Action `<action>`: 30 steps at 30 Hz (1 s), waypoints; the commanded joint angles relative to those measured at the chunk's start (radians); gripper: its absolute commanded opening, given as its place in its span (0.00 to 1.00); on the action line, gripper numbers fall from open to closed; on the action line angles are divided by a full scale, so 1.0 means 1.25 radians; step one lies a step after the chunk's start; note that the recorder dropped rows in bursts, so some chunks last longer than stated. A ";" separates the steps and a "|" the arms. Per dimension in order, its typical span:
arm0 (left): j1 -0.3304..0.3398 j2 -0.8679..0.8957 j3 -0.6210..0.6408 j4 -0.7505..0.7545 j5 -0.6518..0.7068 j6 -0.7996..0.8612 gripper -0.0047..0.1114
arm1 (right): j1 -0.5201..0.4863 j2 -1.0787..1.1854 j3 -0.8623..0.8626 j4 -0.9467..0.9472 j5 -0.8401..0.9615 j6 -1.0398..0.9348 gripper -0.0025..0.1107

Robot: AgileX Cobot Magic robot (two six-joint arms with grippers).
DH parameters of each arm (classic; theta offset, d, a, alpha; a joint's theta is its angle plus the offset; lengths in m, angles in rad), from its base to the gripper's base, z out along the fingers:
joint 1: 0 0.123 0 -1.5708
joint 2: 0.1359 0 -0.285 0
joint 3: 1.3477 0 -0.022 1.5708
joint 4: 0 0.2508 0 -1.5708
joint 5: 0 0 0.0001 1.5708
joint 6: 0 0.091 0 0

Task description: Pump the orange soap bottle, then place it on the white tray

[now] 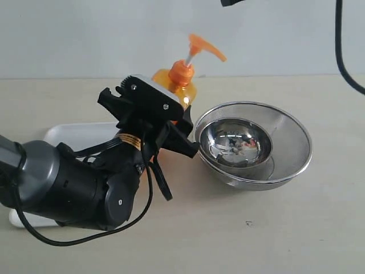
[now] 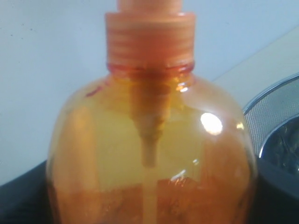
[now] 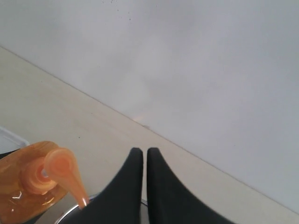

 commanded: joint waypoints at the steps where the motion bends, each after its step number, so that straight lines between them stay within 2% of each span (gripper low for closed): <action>1: -0.003 -0.007 -0.010 0.006 -0.035 0.021 0.08 | -0.005 0.006 -0.004 0.038 -0.026 -0.036 0.02; 10: -0.003 -0.007 -0.010 -0.008 -0.036 0.021 0.08 | -0.007 0.087 -0.004 0.049 -0.050 -0.035 0.02; 13: -0.003 -0.007 -0.010 -0.008 -0.036 0.021 0.08 | -0.046 0.085 -0.004 0.133 -0.074 -0.052 0.02; 16: -0.003 -0.007 -0.010 -0.008 -0.036 0.021 0.08 | -0.104 0.083 -0.004 0.265 -0.075 -0.149 0.02; 18: -0.003 -0.007 -0.010 -0.006 -0.036 0.023 0.08 | -0.151 0.083 -0.004 0.465 -0.086 -0.288 0.02; 19: -0.003 -0.007 -0.010 -0.001 -0.038 0.023 0.08 | -0.182 0.083 -0.004 0.631 -0.102 -0.414 0.02; 20: -0.003 -0.007 -0.010 -0.001 -0.041 0.023 0.08 | -0.195 0.083 -0.004 0.700 -0.104 -0.464 0.02; 21: -0.003 -0.007 -0.010 -0.001 -0.041 0.023 0.08 | -0.229 0.083 -0.004 0.871 -0.098 -0.592 0.02; 22: -0.003 -0.007 -0.010 -0.001 -0.041 0.023 0.08 | -0.247 0.085 -0.004 0.937 -0.087 -0.661 0.02; 23: -0.003 -0.007 -0.010 -0.001 -0.041 0.023 0.08 | -0.280 0.085 -0.004 1.098 -0.062 -0.795 0.02; 25: -0.003 -0.007 -0.010 0.000 -0.041 0.028 0.08 | -0.306 0.085 -0.004 1.299 -0.022 -0.961 0.02; 28: -0.003 -0.007 -0.010 0.023 -0.042 0.035 0.08 | -0.309 0.104 -0.004 1.396 0.025 -1.089 0.02; 30: -0.003 -0.007 -0.010 0.023 -0.042 0.035 0.08 | -0.309 0.122 -0.004 1.405 0.021 -1.113 0.02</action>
